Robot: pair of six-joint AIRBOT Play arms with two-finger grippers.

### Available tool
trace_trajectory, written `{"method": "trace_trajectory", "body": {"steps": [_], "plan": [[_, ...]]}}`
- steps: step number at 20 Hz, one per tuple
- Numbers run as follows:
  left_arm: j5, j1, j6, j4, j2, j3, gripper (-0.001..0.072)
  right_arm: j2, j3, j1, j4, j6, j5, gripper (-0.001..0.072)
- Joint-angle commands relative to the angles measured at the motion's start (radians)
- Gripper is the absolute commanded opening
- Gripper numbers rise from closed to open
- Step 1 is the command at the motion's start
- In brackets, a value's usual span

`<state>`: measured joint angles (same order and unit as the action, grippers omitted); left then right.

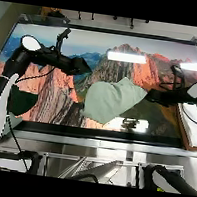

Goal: Fold the shirts.

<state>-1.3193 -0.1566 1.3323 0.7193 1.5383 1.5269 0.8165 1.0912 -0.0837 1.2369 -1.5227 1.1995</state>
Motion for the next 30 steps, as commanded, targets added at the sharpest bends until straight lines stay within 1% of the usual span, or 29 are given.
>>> {"method": "trace_trajectory", "body": {"steps": [1, 2, 3, 5, 7, 9, 12, 14, 16, 17, 18, 19, 20, 21, 23, 26, 28, 30], "plan": [[-0.16, 0.047, 0.048, 0.126, -0.034, -0.108, 0.0681, 0.088, 0.014, -0.202, -0.06, 0.071, 0.005, 0.0615], [-0.139, 0.039, 0.046, 0.126, -0.054, -0.185, 0.0681, 0.132, 0.014, -0.24, -0.127, 0.119, 0.004, 0.0613], [-0.109, 0.03, 0.044, 0.127, -0.072, -0.258, 0.0681, 0.182, 0.014, -0.269, -0.205, 0.167, -0.006, 0.0568], [-0.024, -0.005, 0.035, 0.128, -0.107, -0.41, 0.068, 0.277, 0.014, -0.285, -0.311, 0.265, -0.047, 0.0568], [0.068, -0.051, 0.034, 0.127, -0.114, -0.532, 0.0681, 0.363, 0.014, -0.274, -0.365, 0.332, -0.084, 0.0569], [0.16, -0.098, 0.034, 0.119, -0.095, -0.608, 0.068, 0.439, 0.014, -0.256, -0.415, 0.38, -0.11, 0.0569], [0.281, -0.166, 0.033, 0.071, -0.039, -0.65, 0.068, 0.521, 0.019, -0.221, -0.507, 0.441, -0.147, 0.0569], [0.328, -0.207, 0.033, 0.063, 0.01, -0.625, 0.068, 0.555, 0.019, -0.183, -0.527, 0.454, -0.196, 0.0568], [0.34, -0.237, 0.033, 0.064, 0.054, -0.566, 0.0679, 0.568, 0.023, -0.143, -0.527, 0.454, -0.245, 0.0567], [0.339, -0.247, 0.033, 0.065, 0.074, -0.525, 0.0649, 0.569, 0.034, -0.123, -0.527, 0.455, -0.27, 0.0534], [0.34, -0.255, 0.033, 0.066, 0.088, -0.488, 0.0651, 0.568, 0.055, -0.108, -0.527, 0.467, -0.286, 0.0395], [0.338, -0.258, 0.033, 0.066, 0.101, -0.447, 0.0608, 0.568, 0.08, -0.098, -0.527, 0.483, -0.286, 0.0302], [0.337, -0.258, 0.034, 0.066, 0.103, -0.441, 0.0573, 0.568, 0.085, -0.097, -0.527, 0.485, -0.285, 0.0285], [0.306, -0.258, 0.031, 0.066, 0.109, -0.374, 0.002, 0.565, 0.15, -0.087, -0.528, 0.492, -0.237, 0.0025], [0.226, -0.245, 0.031, 0.067, 0.088, -0.288, 0.0013, 0.531, 0.238, -0.088, -0.528, 0.491, -0.136, 0.0025], [0.089, -0.196, 0.043, 0.066, -0.026, -0.12, 0.0012, 0.41, 0.379, -0.096, -0.578, 0.492, -0.034, 0.0024], [0.035, -0.154, 0.079, 0.065, -0.138, 0.026, 0.0012, 0.293, 0.482, -0.103, -0.626, 0.511, -0.03, 0.0024], [0.032, -0.114, 0.104, 0.066, -0.254, 0.205, 0.0012, 0.172, 0.594, -0.103, -0.657, 0.545, -0.052, 0.0024]]}}
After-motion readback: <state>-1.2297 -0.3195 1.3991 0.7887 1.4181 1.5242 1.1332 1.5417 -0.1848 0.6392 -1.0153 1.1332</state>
